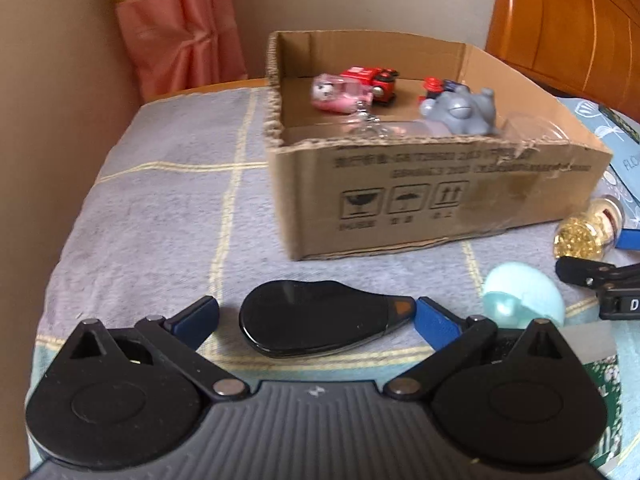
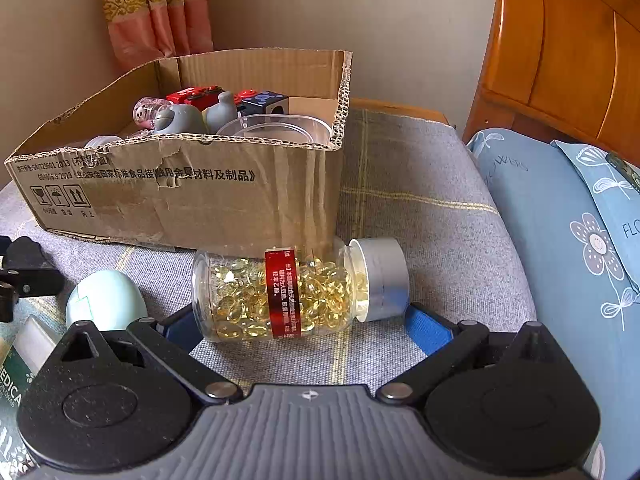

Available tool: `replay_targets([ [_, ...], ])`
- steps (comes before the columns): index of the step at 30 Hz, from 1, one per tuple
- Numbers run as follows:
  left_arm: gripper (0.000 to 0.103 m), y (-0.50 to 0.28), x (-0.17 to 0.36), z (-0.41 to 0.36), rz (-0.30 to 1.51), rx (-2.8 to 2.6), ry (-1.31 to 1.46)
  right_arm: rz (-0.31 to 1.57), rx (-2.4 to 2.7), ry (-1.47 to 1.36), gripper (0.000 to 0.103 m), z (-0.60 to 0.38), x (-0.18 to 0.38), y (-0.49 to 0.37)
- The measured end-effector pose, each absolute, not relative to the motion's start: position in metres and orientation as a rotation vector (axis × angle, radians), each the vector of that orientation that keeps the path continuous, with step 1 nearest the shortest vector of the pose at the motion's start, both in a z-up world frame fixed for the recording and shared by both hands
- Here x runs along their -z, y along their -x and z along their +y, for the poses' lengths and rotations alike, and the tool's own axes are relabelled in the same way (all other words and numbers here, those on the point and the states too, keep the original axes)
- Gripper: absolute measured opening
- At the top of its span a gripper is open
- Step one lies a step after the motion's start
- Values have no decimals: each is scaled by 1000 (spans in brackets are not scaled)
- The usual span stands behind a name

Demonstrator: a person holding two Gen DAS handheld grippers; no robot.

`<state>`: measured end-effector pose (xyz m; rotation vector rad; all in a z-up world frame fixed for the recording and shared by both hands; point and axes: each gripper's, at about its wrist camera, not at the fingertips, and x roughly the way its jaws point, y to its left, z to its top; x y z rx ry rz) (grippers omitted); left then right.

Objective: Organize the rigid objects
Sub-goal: 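Close the left tool on the black teardrop item while the right tool holds the bottle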

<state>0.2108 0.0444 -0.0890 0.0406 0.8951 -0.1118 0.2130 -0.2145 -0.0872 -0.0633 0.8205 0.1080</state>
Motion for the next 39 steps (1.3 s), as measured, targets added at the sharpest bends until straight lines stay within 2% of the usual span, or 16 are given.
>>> replay_targets([
  [28,101,-211,96,35,840,104,-35,816,-144,95,103,-214,86,-224],
  [39,92,-208,93,31,838,94,-33,796,-137,151,101,-207,80,-219],
])
